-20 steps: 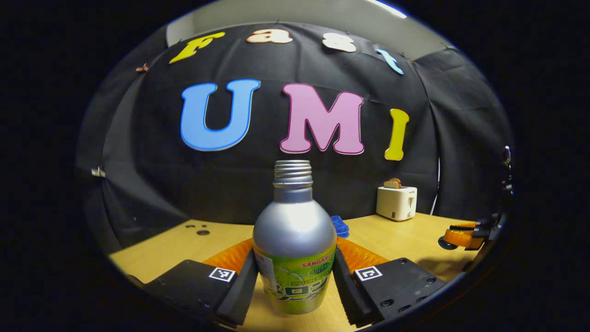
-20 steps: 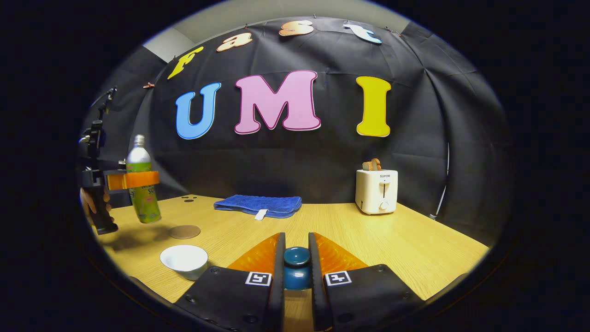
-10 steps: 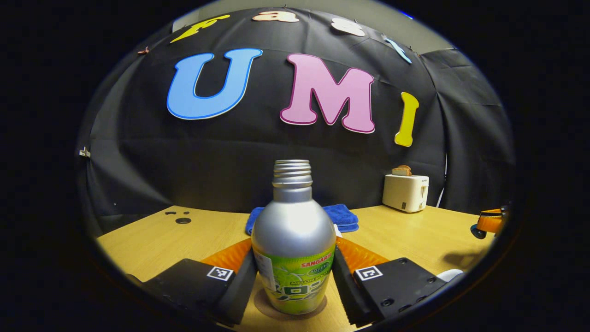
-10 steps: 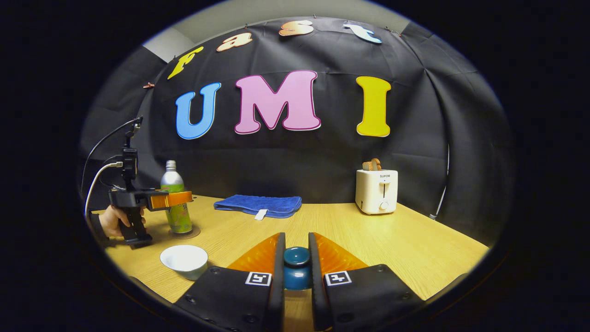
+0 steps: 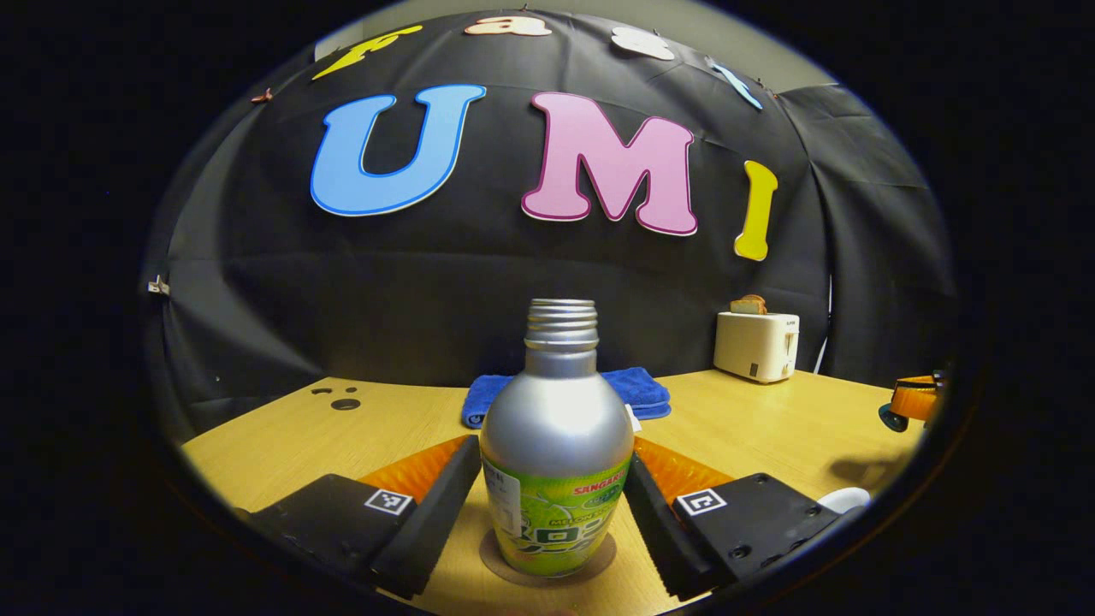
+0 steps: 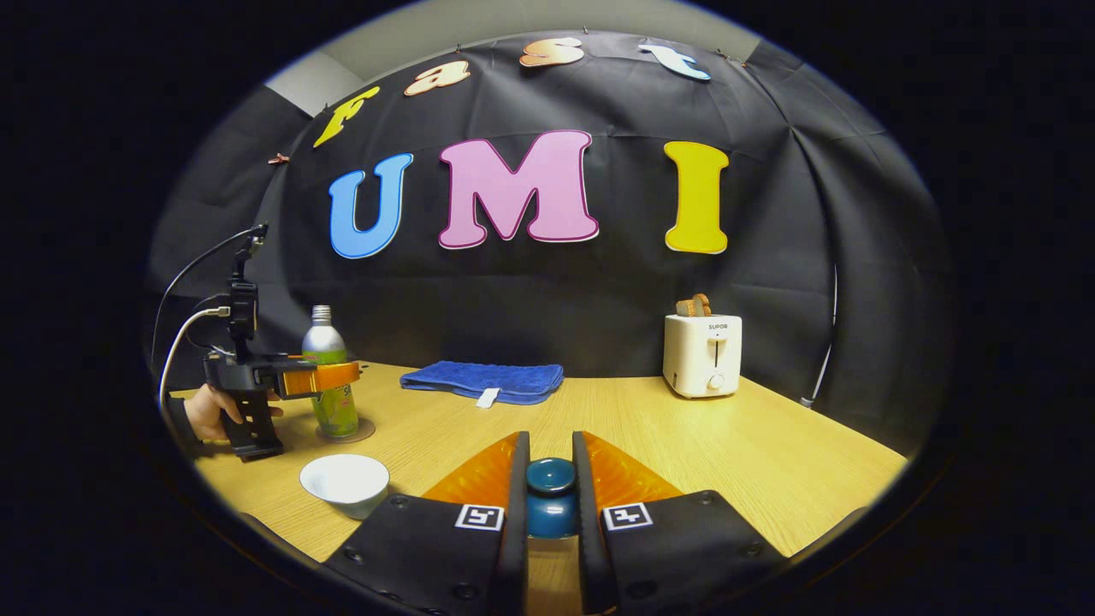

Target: Open the teacup lid with one hand, grasp the water bottle and pour water into the teacup with the other hand; after pouring, place the water bottle on the coaster and then close the teacup lid.

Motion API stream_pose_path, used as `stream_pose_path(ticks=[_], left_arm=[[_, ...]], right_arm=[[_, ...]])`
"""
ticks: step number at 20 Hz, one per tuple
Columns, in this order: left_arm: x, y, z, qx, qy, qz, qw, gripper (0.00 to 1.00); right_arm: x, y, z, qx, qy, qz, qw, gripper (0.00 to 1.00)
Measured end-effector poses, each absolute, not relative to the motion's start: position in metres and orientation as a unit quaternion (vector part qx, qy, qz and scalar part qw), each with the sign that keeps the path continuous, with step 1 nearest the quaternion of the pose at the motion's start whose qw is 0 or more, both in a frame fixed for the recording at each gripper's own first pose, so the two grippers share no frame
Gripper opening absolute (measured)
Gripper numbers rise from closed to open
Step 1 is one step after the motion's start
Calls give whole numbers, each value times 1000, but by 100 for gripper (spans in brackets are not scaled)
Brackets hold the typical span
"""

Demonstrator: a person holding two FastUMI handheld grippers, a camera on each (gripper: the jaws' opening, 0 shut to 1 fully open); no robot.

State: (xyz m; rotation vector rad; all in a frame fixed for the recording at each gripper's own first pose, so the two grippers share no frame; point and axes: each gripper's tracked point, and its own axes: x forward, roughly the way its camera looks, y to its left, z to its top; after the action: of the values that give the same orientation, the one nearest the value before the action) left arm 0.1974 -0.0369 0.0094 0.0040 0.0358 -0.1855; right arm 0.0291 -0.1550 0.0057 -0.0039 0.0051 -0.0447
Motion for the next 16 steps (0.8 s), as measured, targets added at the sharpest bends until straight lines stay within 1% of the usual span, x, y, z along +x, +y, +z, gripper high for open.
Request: stream_pose_path(ticks=[3,7,10,13,16], left_arm=[[170,-40,9,14,34,-105,994,96],[123,-29,15,34,30,-105,993,95],[93,-12,16,33,3,-76,997,95],[74,-4,3,36,7,-64,997,95],[67,1,1,31,6,-61,998,95]], right_arm=[[29,-155,6,-2,2,-22,1000,27],[29,-155,6,-2,2,-23,1000,27],[29,-155,6,-2,3,-23,1000,28],[28,-153,5,-2,3,-20,1000,27],[25,-133,5,0,3,3,1000,27]])
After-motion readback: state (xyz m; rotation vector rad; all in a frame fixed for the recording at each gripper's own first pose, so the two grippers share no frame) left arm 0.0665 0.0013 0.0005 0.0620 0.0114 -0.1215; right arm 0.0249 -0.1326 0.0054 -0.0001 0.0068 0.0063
